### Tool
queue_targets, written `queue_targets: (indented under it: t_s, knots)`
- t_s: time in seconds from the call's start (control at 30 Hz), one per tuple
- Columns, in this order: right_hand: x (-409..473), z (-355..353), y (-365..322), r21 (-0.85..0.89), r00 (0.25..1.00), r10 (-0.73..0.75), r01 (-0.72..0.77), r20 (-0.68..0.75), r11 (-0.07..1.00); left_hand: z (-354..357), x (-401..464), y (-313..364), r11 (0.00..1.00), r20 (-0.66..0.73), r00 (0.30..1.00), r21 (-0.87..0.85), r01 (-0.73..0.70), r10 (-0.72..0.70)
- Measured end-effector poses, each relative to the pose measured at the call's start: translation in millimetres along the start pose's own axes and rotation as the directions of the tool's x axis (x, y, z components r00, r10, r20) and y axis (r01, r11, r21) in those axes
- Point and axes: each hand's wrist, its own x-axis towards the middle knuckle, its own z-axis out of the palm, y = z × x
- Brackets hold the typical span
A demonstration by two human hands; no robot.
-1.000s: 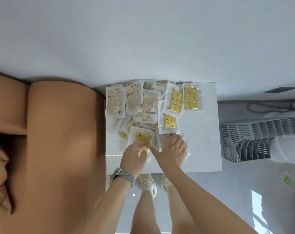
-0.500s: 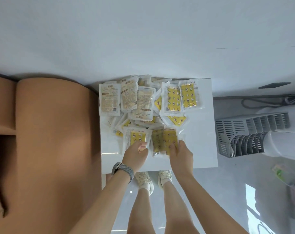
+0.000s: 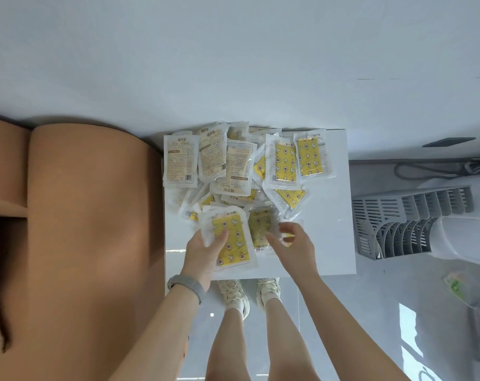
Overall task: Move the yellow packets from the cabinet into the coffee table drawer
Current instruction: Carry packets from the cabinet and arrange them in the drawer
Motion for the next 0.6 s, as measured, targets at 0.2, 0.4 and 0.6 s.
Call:
queue_targets:
  t_s: [0.2,0.4,0.6]
  knots:
    - [11.9,36.4,1.3,-0.311,0.992,0.047,-0.081,-0.116,0.947,-24.9,5.5,0.9,1.0,-0.096,0.995,-0.012,-0.017,0.016]
    - [17.2,37.3,6.3,-0.274,0.989,0.05,-0.086,-0.136,0.958,-32.7,2.9,1.1,0.991,-0.115,0.985,0.037,-0.127,0.13]
    - [5.4,8.1,3.8,0.014,0.996,-0.065,0.064,0.058,0.998,-29.5,-3.2,4.4,0.944,-0.061,0.956,0.189,-0.271,0.287]
